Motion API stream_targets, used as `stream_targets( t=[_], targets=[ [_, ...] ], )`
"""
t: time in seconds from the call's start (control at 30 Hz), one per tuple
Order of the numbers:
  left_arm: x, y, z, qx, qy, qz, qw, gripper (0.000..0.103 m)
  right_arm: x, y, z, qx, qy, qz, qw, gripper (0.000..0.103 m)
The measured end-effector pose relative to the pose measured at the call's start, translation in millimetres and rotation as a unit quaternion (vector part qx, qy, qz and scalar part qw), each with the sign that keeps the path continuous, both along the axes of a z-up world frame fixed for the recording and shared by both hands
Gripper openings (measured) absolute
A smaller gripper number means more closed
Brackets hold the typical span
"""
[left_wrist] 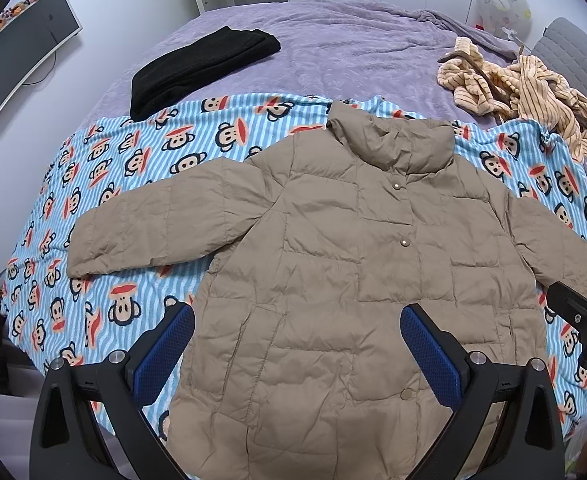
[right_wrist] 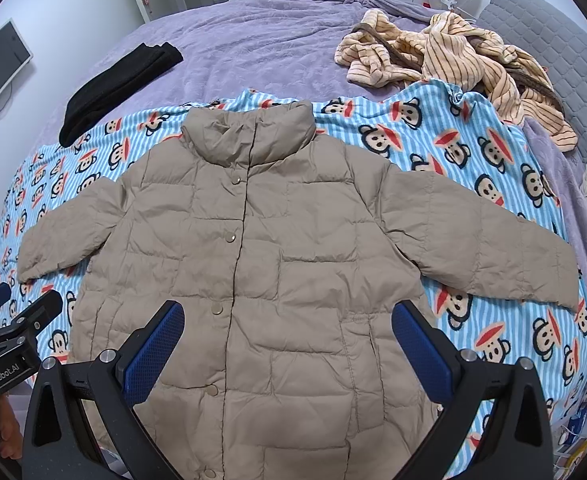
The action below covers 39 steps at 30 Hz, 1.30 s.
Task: Fold large clothes
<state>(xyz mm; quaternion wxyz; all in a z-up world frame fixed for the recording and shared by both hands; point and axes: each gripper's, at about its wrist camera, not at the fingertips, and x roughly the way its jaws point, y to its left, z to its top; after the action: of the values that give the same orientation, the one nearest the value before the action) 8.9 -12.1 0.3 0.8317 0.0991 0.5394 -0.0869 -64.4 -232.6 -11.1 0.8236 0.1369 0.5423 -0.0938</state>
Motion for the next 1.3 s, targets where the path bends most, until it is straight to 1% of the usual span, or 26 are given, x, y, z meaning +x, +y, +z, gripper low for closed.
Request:
stream_targets(
  t=[1.3],
  targets=[
    [1.7,5.9,-0.5,0.0,-0.001,0.0,1.0,0.103,-2.1,-2.1,2.7,0.001,-0.003,0.0,1.0,0.103]
  ],
)
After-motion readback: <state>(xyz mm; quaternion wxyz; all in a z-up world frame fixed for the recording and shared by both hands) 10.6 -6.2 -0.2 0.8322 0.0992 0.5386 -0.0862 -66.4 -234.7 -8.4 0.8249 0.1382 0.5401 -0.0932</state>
